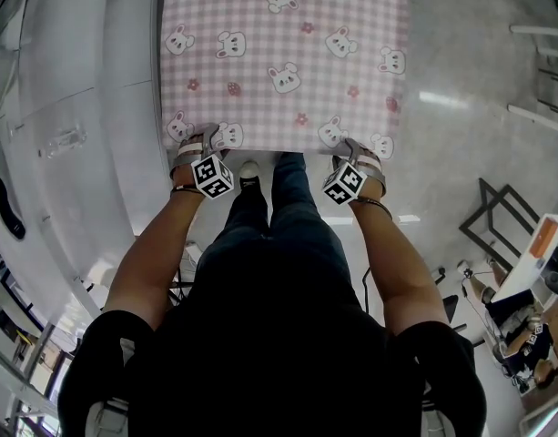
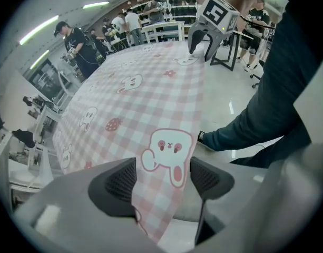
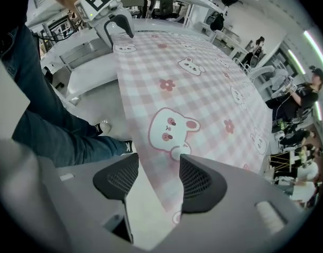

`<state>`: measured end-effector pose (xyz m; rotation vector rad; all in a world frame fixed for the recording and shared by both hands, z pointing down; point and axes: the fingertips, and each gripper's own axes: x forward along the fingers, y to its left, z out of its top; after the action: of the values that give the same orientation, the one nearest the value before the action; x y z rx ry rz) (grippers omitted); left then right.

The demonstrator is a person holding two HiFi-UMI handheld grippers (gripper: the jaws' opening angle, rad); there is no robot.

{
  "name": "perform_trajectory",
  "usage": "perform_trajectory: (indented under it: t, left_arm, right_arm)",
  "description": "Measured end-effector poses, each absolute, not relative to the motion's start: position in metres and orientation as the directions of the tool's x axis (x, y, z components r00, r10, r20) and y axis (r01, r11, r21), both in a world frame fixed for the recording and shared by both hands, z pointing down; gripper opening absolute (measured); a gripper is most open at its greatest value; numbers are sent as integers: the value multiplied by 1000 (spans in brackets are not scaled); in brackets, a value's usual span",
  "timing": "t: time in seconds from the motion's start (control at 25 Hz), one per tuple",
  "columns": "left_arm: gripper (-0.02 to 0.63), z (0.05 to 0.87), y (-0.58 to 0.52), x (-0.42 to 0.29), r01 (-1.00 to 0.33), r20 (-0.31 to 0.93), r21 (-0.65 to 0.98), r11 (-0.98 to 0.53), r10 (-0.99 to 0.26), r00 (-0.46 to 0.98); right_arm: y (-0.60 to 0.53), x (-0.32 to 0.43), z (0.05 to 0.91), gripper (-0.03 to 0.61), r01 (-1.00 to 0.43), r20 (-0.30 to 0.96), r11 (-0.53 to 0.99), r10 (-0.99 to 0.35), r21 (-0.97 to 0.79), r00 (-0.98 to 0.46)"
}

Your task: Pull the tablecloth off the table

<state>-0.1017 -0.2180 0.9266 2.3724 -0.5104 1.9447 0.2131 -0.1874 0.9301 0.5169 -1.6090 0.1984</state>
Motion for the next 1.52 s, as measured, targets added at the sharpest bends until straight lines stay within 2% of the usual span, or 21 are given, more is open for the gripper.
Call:
perform_trajectory:
  t: [0.16, 0.4, 0.72, 1.0, 1.32, 1.44, 1.52]
  left_arm:
    - [302, 923, -225, -102, -293, 950, -188, -937, -249, 188]
    - [263, 929, -226, -99, -295, 944, -180, -939, -248, 216]
    - [188, 929, -217, -90, -253, 952, -151, -956, -209, 223]
    - [111, 931, -202, -84, -243, 962, -112, -964, -167, 218]
    - [45, 944, -197, -83, -238, 964, -71, -969, -128, 234]
    - [22, 933, -196, -79, -239, 964, -76, -968, -133, 231]
    - [14, 927, -201, -79, -237, 966, -66, -969, -121, 227]
  right_arm:
    - [-188, 211, 935, 245, -406, 970, 888, -243, 215, -16]
    - [-189, 209, 934, 207, -436, 953, 862, -301, 259, -29]
    - [-183, 208, 944, 218, -346, 965, 904, -263, 252, 13]
    - [-178, 212, 942, 189, -299, 964, 919, -263, 258, 23]
    - [-177, 207, 943, 92, -262, 959, 924, -283, 278, 20]
    - [-180, 213, 931, 31, -280, 953, 913, -303, 297, 22]
    - [-185, 214, 926, 29, -296, 957, 913, -288, 281, 21]
